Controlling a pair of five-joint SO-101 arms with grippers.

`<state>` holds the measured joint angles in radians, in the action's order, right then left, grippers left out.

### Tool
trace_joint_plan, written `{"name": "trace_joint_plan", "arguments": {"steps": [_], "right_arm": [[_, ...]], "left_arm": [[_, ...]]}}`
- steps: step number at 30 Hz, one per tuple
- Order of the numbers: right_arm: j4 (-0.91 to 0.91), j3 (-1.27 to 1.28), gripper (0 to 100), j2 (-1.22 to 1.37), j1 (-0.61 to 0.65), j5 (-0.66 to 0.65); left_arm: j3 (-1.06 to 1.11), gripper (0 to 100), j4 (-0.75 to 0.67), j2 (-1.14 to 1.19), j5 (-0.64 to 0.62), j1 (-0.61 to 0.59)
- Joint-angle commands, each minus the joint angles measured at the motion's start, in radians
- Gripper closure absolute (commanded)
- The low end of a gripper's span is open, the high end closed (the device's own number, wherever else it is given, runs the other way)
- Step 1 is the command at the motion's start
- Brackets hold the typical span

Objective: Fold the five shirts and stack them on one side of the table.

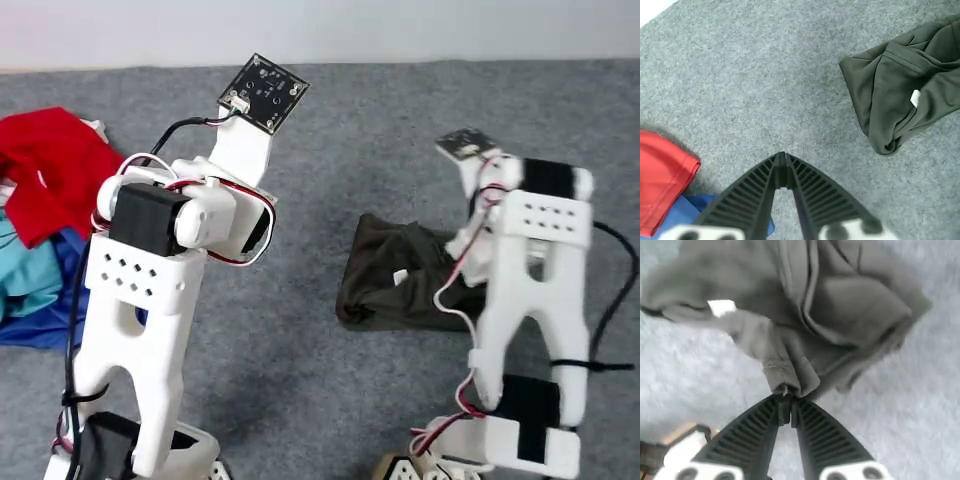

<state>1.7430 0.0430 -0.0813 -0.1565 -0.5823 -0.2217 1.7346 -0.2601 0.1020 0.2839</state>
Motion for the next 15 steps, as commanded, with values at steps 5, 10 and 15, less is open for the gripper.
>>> {"name": "trace_joint_plan", "arguments": {"steps": [5, 10, 15], "right_arm": [[0.045, -0.040, 98.8, -0.050, -0.165, -0.097], [0.050, 0.052, 98.8, -0.077, -0.183, -0.152], [0.045, 0.203, 98.8, -0.168, -0.180, -0.204]], "left_arm": [[-0.005, 100, 0.018, -0.040, 0.005, -0.006], [-0.005, 100, 0.018, -0.040, 0.012, -0.006], [-0.004, 100, 0.018, -0.038, 0.034, -0.006]]}}
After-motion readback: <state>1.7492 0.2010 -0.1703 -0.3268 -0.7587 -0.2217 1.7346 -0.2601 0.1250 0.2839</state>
